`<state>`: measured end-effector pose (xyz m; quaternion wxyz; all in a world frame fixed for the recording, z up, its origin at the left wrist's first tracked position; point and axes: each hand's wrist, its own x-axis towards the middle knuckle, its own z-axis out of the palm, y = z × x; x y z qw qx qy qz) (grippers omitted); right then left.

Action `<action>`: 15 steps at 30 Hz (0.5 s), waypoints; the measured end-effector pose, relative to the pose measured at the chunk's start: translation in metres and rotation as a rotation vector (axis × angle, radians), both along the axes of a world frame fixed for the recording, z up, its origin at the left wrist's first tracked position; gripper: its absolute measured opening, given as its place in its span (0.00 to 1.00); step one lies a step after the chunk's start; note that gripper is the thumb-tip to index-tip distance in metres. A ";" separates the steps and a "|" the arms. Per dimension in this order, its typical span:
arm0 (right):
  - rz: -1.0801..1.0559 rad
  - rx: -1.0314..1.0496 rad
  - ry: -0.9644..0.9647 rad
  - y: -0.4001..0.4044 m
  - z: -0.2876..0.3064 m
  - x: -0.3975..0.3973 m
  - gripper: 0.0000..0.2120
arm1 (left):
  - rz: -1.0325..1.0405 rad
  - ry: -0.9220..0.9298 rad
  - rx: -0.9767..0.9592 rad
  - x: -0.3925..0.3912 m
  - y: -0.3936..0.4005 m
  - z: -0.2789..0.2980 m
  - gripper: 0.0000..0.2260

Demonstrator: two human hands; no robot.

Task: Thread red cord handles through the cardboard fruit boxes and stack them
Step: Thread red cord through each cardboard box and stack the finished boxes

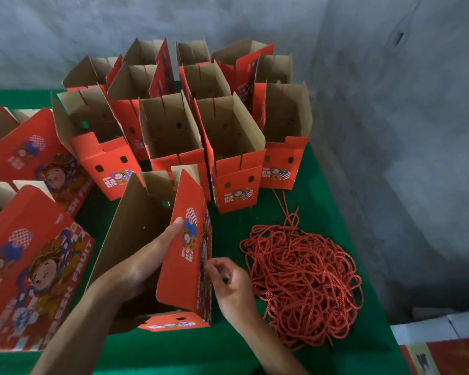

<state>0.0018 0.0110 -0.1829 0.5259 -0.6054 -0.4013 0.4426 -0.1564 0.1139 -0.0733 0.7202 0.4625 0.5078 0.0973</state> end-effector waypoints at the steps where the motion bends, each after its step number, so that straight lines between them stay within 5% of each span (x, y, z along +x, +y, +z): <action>1: -0.029 0.006 0.016 -0.001 -0.001 -0.002 0.06 | -0.013 -0.015 -0.031 0.001 0.000 -0.001 0.35; 5: -0.082 0.054 0.014 -0.006 -0.004 -0.004 0.06 | -0.089 0.035 -0.077 0.010 -0.007 -0.002 0.33; 8: -0.058 0.048 -0.047 -0.010 -0.005 -0.005 0.10 | -0.289 0.268 0.240 0.022 -0.015 -0.003 0.14; 12: -0.016 0.078 -0.142 -0.016 -0.008 -0.004 0.12 | -0.486 0.603 0.546 0.039 -0.026 -0.001 0.13; 15: 0.004 0.137 -0.208 -0.021 -0.009 -0.004 0.12 | -0.574 0.680 0.627 0.044 -0.031 0.002 0.14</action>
